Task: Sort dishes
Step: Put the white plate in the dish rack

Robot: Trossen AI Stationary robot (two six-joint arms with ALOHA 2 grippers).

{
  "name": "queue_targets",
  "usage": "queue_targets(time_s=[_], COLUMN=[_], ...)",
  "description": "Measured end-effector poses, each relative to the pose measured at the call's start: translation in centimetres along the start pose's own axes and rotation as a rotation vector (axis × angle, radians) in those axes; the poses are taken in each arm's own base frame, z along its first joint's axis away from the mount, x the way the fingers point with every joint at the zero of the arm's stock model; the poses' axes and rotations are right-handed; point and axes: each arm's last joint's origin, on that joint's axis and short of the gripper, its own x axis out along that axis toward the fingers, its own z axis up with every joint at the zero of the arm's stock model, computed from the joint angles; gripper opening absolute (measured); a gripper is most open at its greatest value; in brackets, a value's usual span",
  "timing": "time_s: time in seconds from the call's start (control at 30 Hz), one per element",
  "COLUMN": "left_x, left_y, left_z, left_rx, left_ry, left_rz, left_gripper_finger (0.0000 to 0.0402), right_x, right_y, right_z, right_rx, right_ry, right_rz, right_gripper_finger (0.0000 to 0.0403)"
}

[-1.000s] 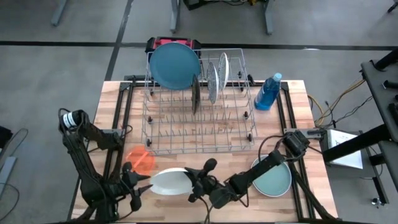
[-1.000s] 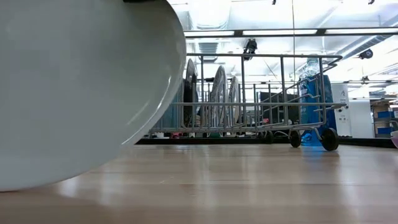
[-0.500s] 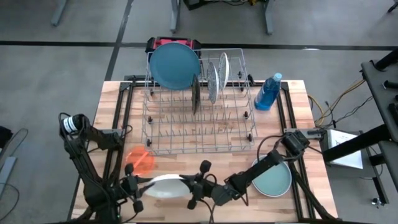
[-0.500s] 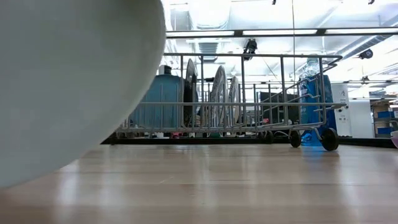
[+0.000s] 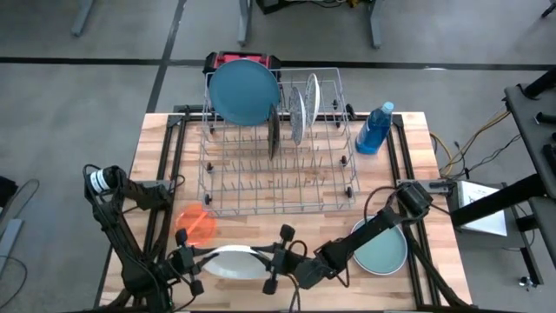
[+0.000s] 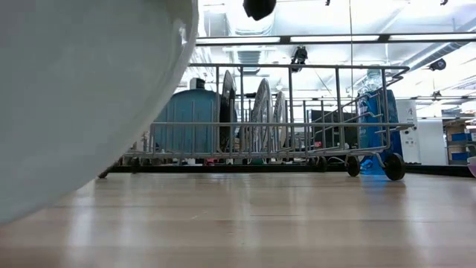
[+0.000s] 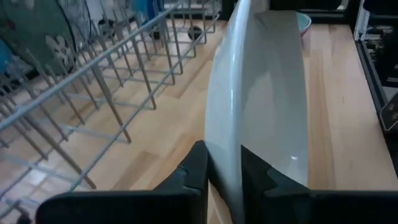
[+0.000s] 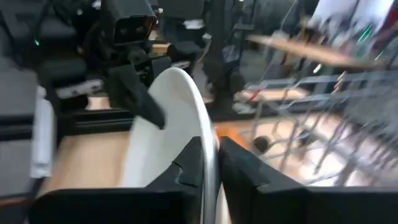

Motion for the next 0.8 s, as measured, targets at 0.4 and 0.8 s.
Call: queue_targets(time_s=[0.4, 0.8], left_x=[-0.1, -0.7], left_y=[-1.2, -2.6], left_z=[1.0, 3.2], left_rx=[0.201, 0.344], left_ry=[-0.215, -0.295], left_rz=[0.011, 0.045], left_gripper_finger=[0.0017, 0.0015], right_x=[0.7, 1.0], right_y=[-1.1, -1.0], right_z=[-1.8, -1.9], right_rx=[0.141, -0.054], right_ry=[0.300, 0.240], right_rz=[0.237, 0.211], right_gripper_finger=[0.0188, 0.0078])
